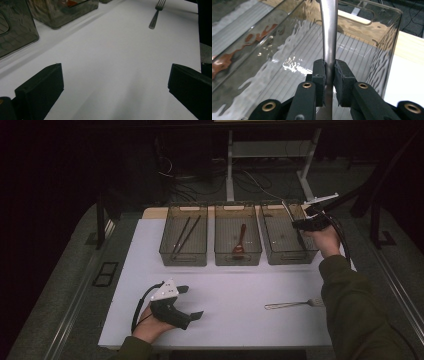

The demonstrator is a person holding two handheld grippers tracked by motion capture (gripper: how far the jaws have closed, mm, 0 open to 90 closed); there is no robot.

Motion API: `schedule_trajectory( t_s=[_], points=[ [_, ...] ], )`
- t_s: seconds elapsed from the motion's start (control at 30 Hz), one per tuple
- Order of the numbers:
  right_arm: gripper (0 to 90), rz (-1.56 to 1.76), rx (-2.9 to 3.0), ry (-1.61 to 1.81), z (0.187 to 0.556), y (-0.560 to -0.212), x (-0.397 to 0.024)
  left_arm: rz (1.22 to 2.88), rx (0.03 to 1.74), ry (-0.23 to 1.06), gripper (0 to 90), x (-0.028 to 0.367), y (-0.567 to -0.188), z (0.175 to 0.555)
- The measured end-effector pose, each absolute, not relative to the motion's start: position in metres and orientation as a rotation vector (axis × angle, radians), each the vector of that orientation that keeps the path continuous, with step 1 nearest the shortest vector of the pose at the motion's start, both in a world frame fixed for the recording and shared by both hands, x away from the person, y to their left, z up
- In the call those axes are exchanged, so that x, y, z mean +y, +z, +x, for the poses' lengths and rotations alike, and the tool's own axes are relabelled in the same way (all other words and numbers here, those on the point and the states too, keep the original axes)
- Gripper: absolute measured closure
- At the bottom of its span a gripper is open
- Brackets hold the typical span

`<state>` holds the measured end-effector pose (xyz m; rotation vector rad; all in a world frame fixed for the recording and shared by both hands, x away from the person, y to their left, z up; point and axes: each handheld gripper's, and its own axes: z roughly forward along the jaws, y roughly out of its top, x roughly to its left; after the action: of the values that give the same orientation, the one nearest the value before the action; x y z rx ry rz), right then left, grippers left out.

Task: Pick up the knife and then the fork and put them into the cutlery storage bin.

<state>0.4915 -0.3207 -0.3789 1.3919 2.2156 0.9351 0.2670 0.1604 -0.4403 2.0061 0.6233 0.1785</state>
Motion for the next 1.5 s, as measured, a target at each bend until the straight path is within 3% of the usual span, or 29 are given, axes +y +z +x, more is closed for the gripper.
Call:
schedule_trajectory(
  t_s=[0.13, 0.2, 0.37, 0.57, 0.83, 1.23, 1.5],
  points=[
    [78.4, 1.412, 2.232, 0.909, 0.498, -0.386, -0.316, 2.005, 0.624, 0.177, 0.0, 0.160, -0.441, 0.267],
    [85.9, 1.411, 2.233, 0.921, 0.499, -0.387, -0.314, 2.005, 0.622, 0.176, 0.0, 0.160, -0.441, 0.267],
    [80.5, 1.397, 2.235, 0.930, 0.499, -0.383, -0.311, 2.004, 0.621, 0.176, 0.0, 0.161, -0.440, 0.267],
    [62.1, 1.406, 2.242, 1.016, 0.492, -0.377, -0.314, 2.009, 0.621, 0.178, 0.0, 0.159, -0.441, 0.267],
    [51.1, 1.362, 2.258, 1.150, 0.464, -0.354, -0.314, 2.006, 0.624, 0.178, 0.0, 0.159, -0.441, 0.266],
    [51.9, 1.268, 2.251, 1.214, 0.407, -0.347, -0.323, 2.005, 0.628, 0.179, 0.0, 0.159, -0.441, 0.266],
    [62.5, 1.209, 2.284, 1.241, 0.373, -0.356, -0.322, 2.005, 0.630, 0.178, 0.0, 0.158, -0.441, 0.265]
  ],
)
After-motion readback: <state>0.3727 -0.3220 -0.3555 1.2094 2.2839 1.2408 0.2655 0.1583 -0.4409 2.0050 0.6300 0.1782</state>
